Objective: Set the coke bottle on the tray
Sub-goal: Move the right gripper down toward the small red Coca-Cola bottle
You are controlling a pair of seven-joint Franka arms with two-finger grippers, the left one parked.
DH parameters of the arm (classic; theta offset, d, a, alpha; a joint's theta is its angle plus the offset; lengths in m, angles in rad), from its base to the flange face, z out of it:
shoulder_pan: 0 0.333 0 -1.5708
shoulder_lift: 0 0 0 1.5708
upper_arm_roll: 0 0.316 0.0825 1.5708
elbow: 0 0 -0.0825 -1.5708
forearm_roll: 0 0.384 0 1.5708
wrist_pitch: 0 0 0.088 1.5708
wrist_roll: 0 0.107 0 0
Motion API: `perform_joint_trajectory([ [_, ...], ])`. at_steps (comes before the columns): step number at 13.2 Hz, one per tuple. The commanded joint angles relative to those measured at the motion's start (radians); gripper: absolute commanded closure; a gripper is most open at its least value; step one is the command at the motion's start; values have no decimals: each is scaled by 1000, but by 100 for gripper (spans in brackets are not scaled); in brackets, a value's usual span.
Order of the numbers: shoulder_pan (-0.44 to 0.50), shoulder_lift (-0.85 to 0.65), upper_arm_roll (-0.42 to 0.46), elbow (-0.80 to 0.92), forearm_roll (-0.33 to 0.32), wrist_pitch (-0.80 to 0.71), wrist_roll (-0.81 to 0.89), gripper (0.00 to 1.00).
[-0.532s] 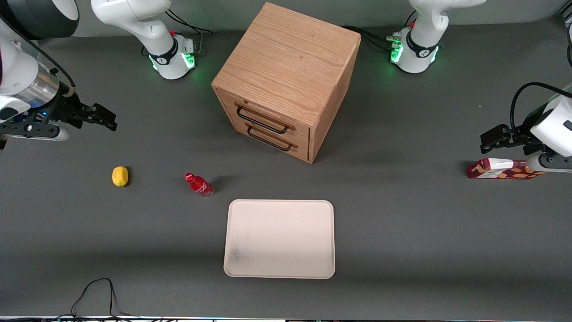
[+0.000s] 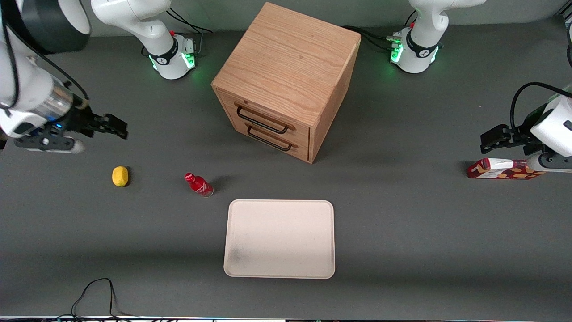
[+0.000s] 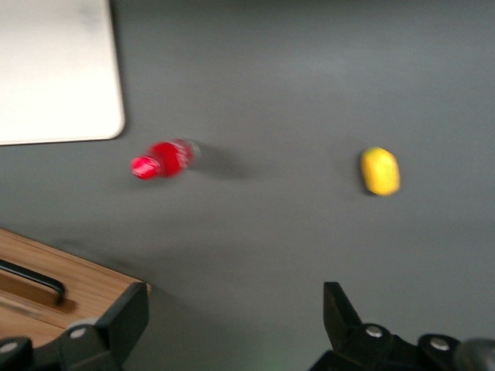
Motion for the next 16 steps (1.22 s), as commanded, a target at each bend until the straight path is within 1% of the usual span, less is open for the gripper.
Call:
perform_joint_trajectory([
  [1, 8, 155, 46, 80, 30, 81, 29, 0],
  [3, 16, 241, 83, 59, 28, 184, 43, 0],
  [7, 37, 333, 103, -15, 28, 394, 69, 0],
  [11, 44, 347, 109, -82, 22, 467, 78, 0],
  [14, 44, 327, 109, -125, 22, 470, 75, 0],
  [15, 44, 325, 109, -130, 22, 473, 75, 4],
  [16, 44, 327, 109, -132, 22, 473, 75, 14],
])
